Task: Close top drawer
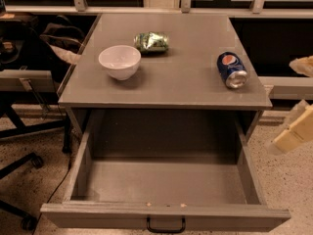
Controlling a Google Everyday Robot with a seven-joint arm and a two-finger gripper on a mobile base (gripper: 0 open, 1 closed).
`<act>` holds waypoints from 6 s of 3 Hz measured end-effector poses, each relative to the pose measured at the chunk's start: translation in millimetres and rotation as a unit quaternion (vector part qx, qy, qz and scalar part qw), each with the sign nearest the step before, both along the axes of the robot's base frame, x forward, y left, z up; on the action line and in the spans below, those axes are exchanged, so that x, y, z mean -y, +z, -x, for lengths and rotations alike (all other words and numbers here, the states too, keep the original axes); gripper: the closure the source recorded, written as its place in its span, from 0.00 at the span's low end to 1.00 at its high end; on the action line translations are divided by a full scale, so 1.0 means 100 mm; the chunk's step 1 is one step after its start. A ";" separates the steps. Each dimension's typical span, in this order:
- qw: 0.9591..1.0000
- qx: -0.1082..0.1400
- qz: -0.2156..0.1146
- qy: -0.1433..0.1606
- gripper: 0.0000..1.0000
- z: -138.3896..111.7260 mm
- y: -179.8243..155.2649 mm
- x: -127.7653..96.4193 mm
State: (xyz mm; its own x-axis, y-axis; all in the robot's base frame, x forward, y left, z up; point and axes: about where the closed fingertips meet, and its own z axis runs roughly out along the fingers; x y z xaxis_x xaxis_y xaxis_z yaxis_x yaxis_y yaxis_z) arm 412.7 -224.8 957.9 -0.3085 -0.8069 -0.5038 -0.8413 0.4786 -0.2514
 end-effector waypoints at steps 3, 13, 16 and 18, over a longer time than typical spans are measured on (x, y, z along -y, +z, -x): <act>0.999 -0.006 -0.039 0.003 0.00 0.17 -0.14 -0.07; 0.990 -0.042 -0.121 -0.055 1.00 1.14 -1.13 -0.10; 0.988 -0.054 -0.112 -0.097 1.00 1.18 -1.77 -0.10; 0.981 -0.079 -0.118 -0.129 1.00 1.21 -2.19 -0.11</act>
Offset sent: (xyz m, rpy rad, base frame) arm -0.0109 0.0012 -0.0101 0.0489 0.0118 -0.0054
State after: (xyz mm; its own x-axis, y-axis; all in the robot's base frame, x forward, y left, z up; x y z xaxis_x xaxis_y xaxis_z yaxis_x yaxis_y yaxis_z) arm 291.7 -214.2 738.9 -0.5759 -0.5587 -0.5968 -0.7043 0.7097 0.0153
